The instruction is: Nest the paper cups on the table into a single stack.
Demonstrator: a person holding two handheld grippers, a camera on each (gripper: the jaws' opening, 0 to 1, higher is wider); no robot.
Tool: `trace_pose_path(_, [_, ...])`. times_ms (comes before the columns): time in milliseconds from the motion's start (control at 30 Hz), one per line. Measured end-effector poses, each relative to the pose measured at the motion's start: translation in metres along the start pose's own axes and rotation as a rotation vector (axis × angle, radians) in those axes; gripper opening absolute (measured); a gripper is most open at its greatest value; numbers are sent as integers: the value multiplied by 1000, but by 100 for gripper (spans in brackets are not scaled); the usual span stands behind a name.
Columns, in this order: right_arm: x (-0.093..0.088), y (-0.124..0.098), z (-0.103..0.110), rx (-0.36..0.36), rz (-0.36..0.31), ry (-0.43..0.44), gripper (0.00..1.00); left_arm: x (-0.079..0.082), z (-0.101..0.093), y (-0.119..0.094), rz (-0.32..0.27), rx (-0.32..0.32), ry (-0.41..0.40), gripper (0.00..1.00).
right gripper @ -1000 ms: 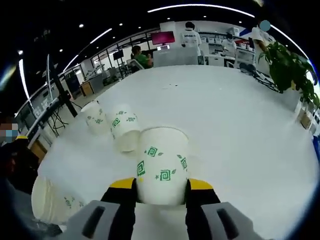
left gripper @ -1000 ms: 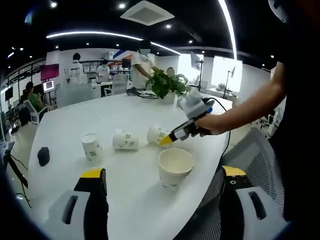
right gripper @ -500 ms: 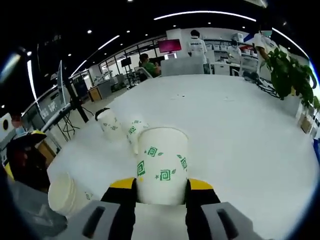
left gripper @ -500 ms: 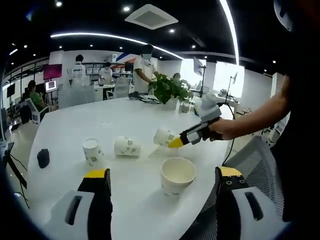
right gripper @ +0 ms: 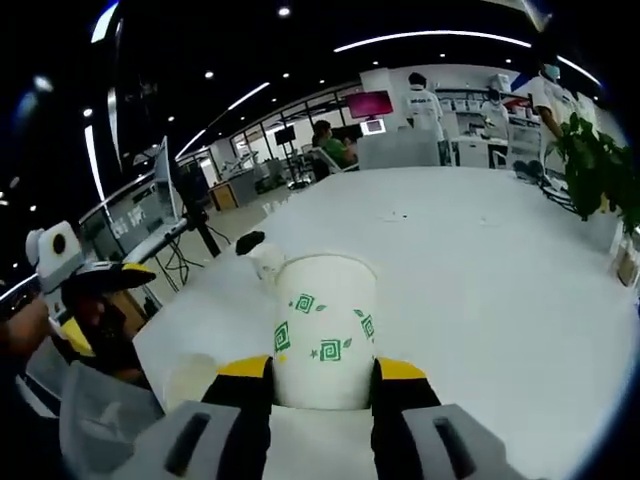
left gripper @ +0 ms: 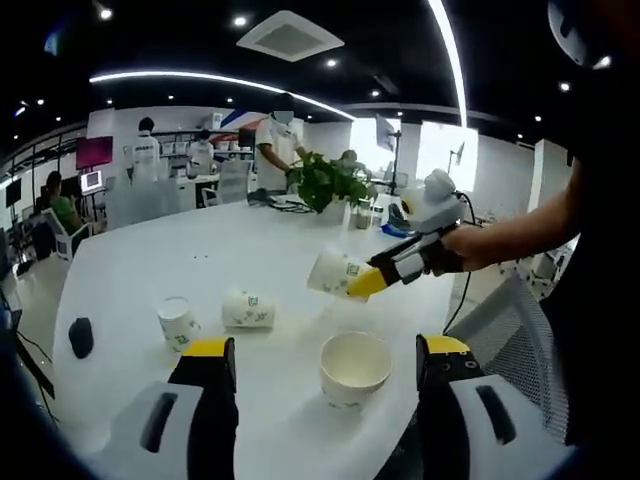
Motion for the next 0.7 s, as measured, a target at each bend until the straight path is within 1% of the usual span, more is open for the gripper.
trace_pose_path(133, [1, -3, 8, 35, -14, -6, 37, 3, 1, 3, 1, -9, 2, 67])
trace_pose_path(200, [2, -6, 17, 65, -16, -20, 37, 7, 1, 3, -8, -15, 9, 64])
trace_pose_path(267, [2, -8, 23, 127, -6, -39, 37, 9, 1, 4, -16, -24, 14, 61])
trace_pose_path(400, [-2, -10, 36, 181, 11, -76, 37, 15, -1, 5, -19, -70, 33, 55])
trace_pose_path(433, [-2, -10, 37, 183, 9, -78, 37, 16, -2, 5, -20, -75, 36, 54])
trace_pose_path(533, [-3, -12, 44, 218, 8, -93, 37, 20, -3, 6, -24, -96, 40, 51])
trace_pose_path(700, [-4, -16, 55, 274, 13, -145, 37, 23, -7, 9, -22, -133, 59, 45])
Point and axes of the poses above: the point that each gripper's makers call its tool centre point, and the gripper's own axes: y roughly forward along the fingers, z roughly to its left, x roughly out of its top, the point moved 5 cm from there along -y, roughly backward along the fingers, and after that the axes turned 7 degrees about x, right-handed, at the moved point
